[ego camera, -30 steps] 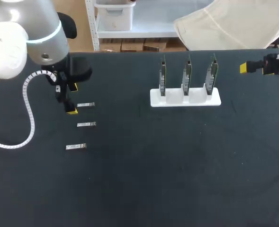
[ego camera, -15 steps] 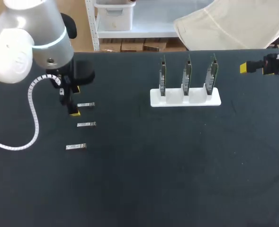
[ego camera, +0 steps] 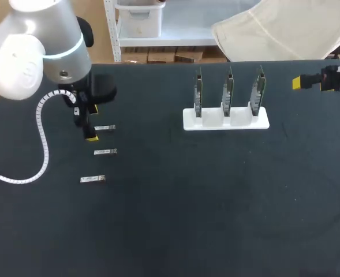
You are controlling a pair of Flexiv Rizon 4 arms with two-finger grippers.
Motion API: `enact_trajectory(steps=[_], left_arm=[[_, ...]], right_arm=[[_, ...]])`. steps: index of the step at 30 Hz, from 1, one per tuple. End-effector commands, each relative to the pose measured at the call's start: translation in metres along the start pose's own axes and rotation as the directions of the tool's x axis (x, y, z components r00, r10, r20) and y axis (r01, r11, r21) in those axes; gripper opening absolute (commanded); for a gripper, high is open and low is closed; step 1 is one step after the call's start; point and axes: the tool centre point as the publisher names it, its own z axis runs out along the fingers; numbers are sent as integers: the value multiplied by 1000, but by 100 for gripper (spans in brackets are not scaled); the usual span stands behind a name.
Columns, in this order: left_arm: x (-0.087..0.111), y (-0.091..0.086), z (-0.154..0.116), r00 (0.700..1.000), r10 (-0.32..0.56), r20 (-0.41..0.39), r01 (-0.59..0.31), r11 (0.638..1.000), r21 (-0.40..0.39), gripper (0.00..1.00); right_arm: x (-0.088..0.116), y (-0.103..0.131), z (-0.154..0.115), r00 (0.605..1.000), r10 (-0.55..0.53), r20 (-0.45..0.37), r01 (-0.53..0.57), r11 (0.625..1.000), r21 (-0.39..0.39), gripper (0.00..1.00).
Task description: Pick up the optical module with the left hand, and insert it into the network port with the right hand.
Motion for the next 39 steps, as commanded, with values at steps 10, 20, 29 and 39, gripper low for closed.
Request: enact_trajectory(steps=[10, 20, 29, 39], left_arm=[[-5, 4, 16, 1000, 2, -19, -1, 1000, 18, 100], [-4, 6, 18, 1000, -1, -19, 1, 999, 35, 100], [-4, 4, 21, 999, 18, -41, -16, 999, 49, 100], [-5, 4, 22, 999, 18, -46, -15, 998, 57, 100]], right_arm=[[0, 0, 0, 1000, 0, 0, 0, 1000, 0, 100], [0, 0, 0, 1000, 0, 0, 0, 1000, 0, 100], [0, 0, 0, 1000, 0, 0, 0, 1000, 0, 100], [0, 0, 0, 1000, 0, 0, 0, 1000, 0, 100]])
